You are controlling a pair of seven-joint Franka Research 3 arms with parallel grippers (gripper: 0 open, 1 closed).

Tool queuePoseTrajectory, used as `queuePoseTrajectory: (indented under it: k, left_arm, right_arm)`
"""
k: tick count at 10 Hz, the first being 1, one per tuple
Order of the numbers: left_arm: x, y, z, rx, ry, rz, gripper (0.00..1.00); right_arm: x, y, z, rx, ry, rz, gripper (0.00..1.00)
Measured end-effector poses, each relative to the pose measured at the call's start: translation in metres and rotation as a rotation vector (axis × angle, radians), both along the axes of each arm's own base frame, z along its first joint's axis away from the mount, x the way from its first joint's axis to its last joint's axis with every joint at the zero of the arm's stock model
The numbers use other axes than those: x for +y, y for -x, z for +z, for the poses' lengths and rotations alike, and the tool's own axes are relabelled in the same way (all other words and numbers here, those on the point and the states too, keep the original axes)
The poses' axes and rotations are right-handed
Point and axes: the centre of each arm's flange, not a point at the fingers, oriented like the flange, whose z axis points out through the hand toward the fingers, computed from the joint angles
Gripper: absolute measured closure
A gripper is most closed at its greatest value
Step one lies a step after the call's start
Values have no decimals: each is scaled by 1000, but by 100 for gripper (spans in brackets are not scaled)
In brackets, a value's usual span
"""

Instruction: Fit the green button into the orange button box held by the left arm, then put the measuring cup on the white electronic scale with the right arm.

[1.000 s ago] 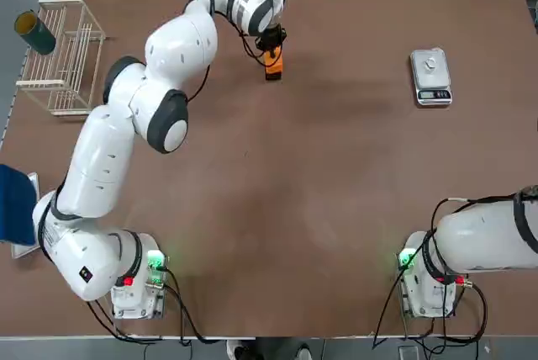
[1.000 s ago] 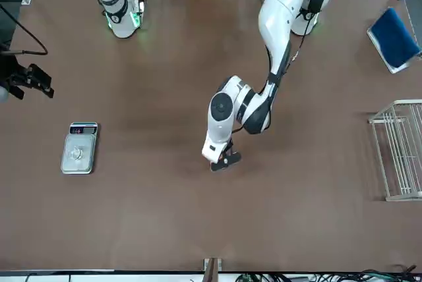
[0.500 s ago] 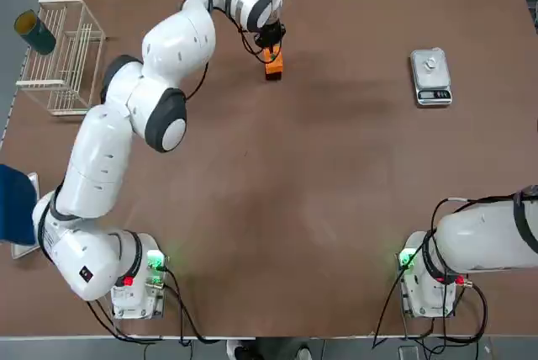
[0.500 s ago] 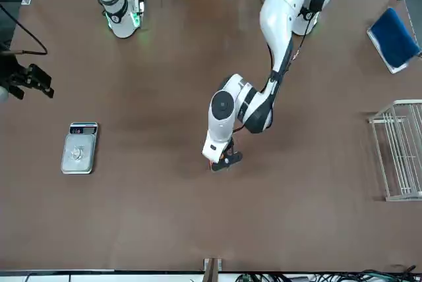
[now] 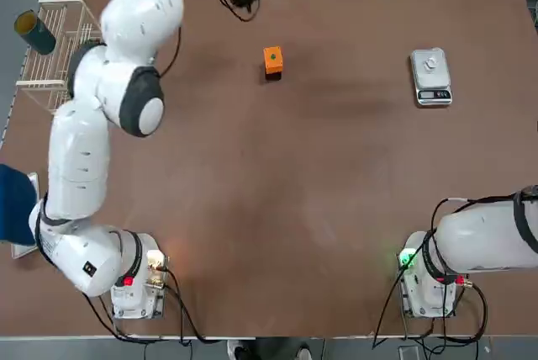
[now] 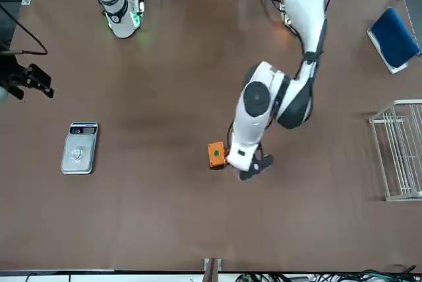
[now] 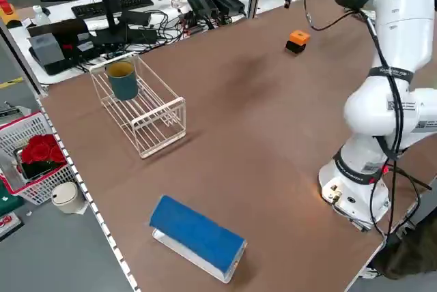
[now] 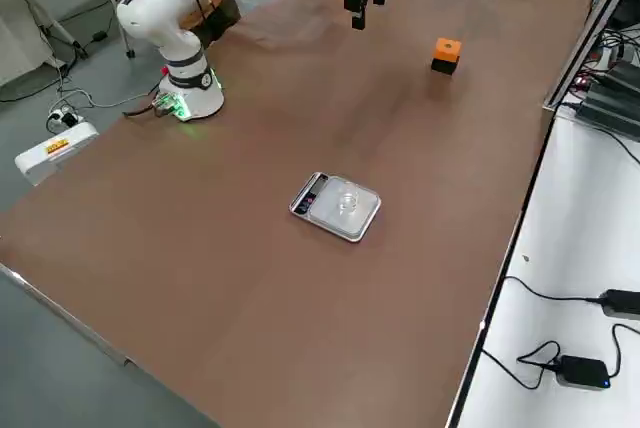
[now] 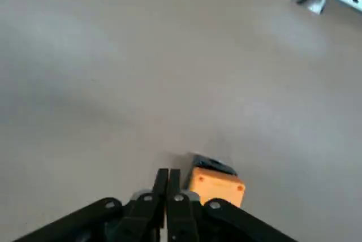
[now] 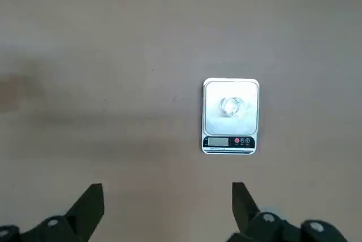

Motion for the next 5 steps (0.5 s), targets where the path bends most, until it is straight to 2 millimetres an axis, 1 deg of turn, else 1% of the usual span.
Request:
queuePoseTrajectory:
  k: [1, 2, 3, 4, 5]
  left_arm:
    - [37, -6, 26, 36, -26, -29, 76]
    - [82, -12, 51, 77, -46, -58, 60]
    - [126, -16, 73, 110, -52, -83, 47]
    - [164, -19, 90, 128, -36, -98, 39]
    - [195, -21, 99, 135, -11, -110, 36]
  right_arm:
    - [-1, 0, 0, -1, 0, -2, 0]
    - [-2, 0, 1, -4, 0, -3, 0]
    - [-3, 0, 1, -5, 0, -5, 0]
    - [-4, 0, 1, -7, 0, -8, 0]
    - [-7, 0, 1, -8, 0, -13, 0]
